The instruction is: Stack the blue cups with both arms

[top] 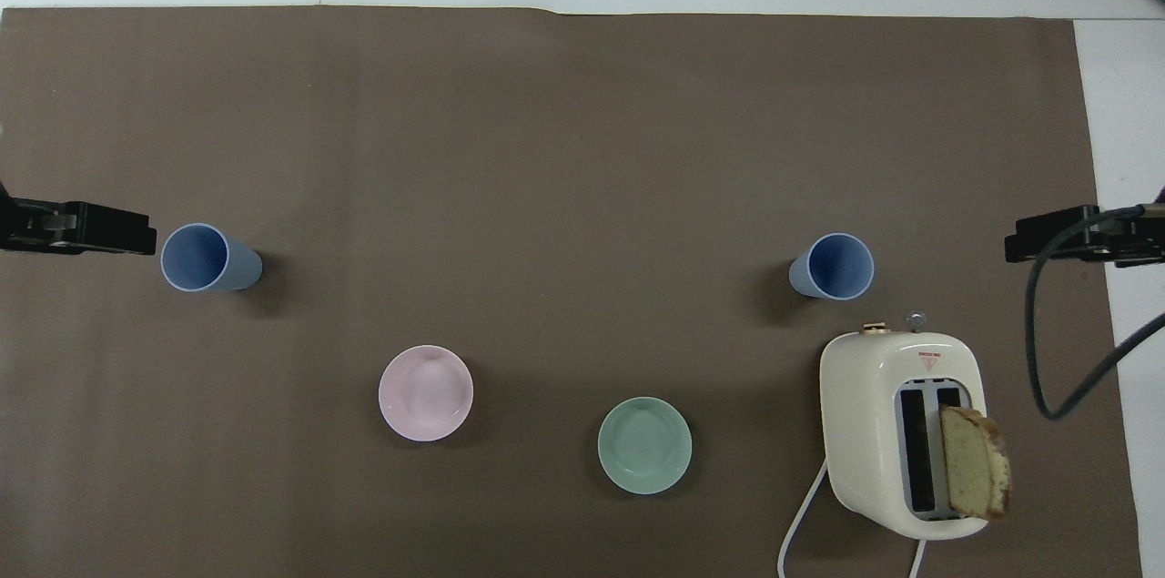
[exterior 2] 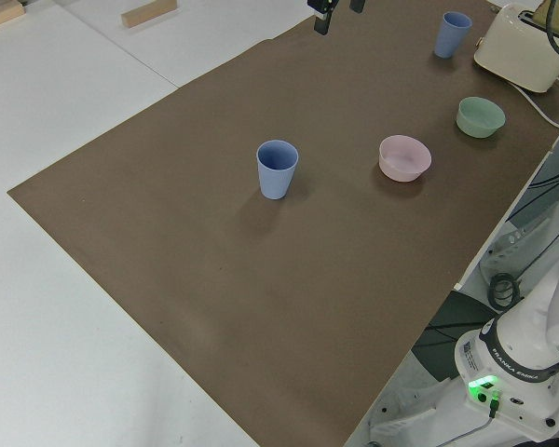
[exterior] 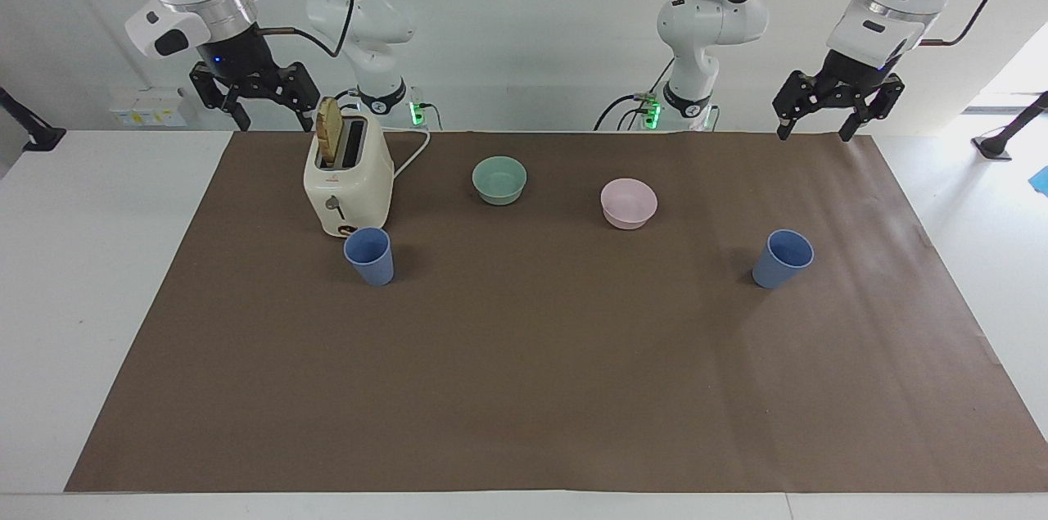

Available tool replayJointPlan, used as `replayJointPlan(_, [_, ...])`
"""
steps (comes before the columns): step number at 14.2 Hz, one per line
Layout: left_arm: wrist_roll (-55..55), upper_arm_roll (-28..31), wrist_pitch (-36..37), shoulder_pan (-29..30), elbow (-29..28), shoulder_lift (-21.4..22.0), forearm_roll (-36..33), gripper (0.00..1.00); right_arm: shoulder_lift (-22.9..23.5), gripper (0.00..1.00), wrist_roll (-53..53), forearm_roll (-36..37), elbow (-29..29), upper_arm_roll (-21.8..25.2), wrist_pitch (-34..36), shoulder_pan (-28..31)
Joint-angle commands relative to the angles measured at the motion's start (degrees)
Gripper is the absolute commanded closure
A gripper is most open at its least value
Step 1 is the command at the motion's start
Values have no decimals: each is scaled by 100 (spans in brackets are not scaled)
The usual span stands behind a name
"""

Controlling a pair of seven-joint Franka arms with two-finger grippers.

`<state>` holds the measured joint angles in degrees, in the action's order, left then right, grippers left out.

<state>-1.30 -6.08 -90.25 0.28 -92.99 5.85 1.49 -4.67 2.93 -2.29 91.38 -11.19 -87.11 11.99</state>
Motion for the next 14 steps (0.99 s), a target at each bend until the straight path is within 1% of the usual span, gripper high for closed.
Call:
replayJointPlan(1, [7, 46, -36, -28, -52, 83, 71, 0, -70, 0, 50, -105, 81, -24, -87, 66])
replayJointPlan(4, [16, 72, -71, 16, -78, 92, 71, 0, -70, 0, 50, -105, 81, -24, -87, 66])
replayJointPlan(7, [104, 72, -369, 305, -209, 31, 80, 0, -70, 0, 50, -105, 81, -24, -95, 66])
replayJointPlan(9, [104, 72, -720, 507, -464, -40, 80, 0, -70, 0, 50, -105, 81, -24, -95, 66])
replayJointPlan(11, [86, 72, -1089, 762, -771, -241, 80, 0, -70, 0, 50, -105, 81, -24, -95, 66])
replayJointPlan(14, [121, 72, -1897, 1000, -1421, -339, 89, 0, -70, 0, 50, -105, 81, -24, -95, 66])
